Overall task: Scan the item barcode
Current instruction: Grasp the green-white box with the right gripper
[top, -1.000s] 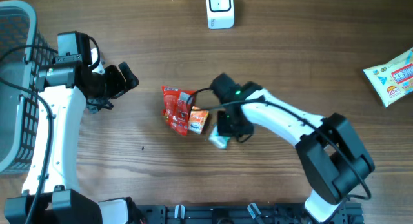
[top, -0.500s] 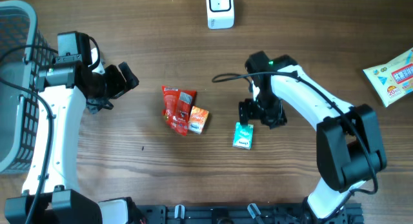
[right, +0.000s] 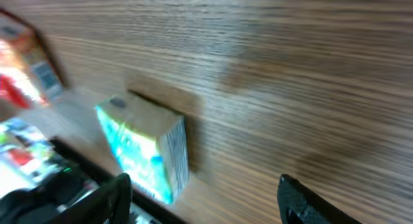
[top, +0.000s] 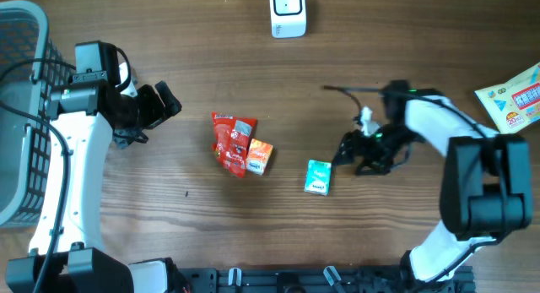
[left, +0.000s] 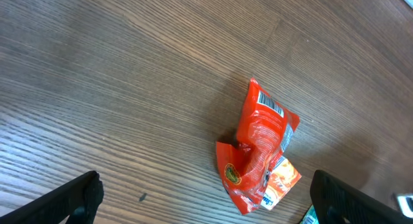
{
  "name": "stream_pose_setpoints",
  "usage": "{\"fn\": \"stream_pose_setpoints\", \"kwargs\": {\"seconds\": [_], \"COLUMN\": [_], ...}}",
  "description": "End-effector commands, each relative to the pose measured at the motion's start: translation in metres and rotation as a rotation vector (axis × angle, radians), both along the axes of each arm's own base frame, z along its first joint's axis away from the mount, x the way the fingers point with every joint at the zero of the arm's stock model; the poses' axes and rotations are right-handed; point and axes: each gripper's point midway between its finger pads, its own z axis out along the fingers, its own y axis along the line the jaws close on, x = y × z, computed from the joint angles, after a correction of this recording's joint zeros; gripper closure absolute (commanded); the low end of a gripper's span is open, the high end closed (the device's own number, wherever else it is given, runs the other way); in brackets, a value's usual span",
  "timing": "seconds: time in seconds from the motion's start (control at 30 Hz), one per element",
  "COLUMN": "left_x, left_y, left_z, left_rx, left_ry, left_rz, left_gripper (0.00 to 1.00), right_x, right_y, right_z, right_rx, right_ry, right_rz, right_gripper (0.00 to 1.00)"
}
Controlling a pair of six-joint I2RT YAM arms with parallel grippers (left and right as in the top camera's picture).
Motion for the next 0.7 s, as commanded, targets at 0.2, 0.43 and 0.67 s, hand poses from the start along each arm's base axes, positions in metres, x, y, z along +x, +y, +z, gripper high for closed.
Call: {"fn": "stream_pose_setpoints", "kwargs": {"seconds": [0.2,0.43,0.67], "left_x": [0.002,0.002,0.002], "left_y": [0.003,0.003,0.003], "left_z": [0.003,0.003,0.003], "left_rx": [0.003,0.004,0.004], "left_ry": [-0.007,-0.006,-0.007], "left_rz": [0.016,0.015,0.016], "left_gripper": [0.00,0.00,0.00], "right_x": [-0.030,-0.029,-0.030], "right_y": [0.031,0.022,0.018], "right_z": [-0.021,-0.036,-0.043], "right_rx": [0.333,0.239,0.184], "right_ry": [-0.009,0.017,0.017], "right_rz": [-0.162,-0.209,-0.206], "right_gripper": [0.47,0.57,0.56]}}
